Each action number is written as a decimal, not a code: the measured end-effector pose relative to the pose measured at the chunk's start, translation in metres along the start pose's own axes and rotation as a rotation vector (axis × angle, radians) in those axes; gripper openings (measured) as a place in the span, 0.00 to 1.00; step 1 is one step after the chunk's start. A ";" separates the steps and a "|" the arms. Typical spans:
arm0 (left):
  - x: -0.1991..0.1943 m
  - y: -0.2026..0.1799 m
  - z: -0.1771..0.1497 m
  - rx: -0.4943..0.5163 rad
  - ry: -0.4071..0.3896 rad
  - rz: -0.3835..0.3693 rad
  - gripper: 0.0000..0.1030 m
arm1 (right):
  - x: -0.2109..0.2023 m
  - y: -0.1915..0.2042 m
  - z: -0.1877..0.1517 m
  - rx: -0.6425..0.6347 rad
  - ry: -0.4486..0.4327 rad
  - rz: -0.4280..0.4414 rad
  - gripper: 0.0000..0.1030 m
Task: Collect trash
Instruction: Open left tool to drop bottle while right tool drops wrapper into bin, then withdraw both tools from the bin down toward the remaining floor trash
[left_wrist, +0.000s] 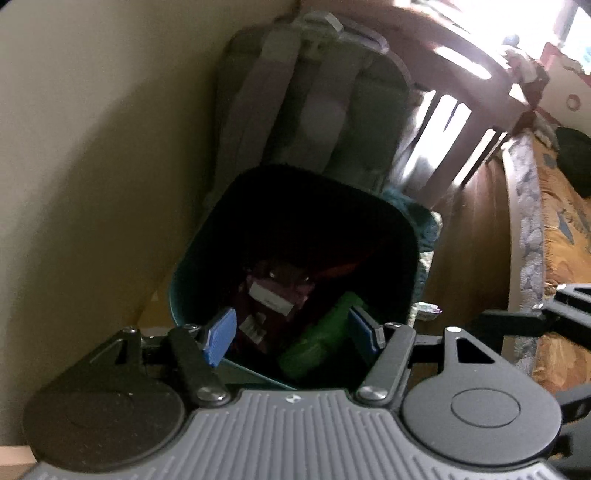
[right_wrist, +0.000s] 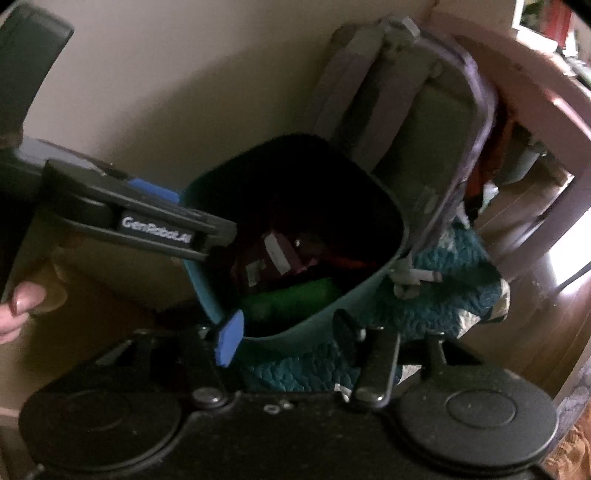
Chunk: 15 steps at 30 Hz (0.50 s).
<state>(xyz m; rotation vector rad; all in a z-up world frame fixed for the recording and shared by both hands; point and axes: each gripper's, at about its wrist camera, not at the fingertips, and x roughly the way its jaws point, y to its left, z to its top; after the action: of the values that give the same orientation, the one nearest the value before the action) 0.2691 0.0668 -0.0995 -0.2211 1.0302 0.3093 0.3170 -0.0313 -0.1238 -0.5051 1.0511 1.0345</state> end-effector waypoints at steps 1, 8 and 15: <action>-0.007 -0.002 -0.002 0.016 -0.016 -0.011 0.64 | -0.010 0.000 -0.003 0.012 -0.019 0.000 0.60; -0.063 -0.034 -0.017 0.164 -0.130 -0.063 0.64 | -0.073 -0.009 -0.031 0.114 -0.143 -0.027 0.62; -0.069 -0.089 -0.024 0.195 -0.164 -0.113 0.77 | -0.111 -0.050 -0.069 0.205 -0.223 -0.058 0.73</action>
<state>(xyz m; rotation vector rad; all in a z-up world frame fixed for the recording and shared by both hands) 0.2490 -0.0346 -0.0487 -0.0756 0.8754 0.1211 0.3163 -0.1563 -0.0622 -0.2463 0.9258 0.8975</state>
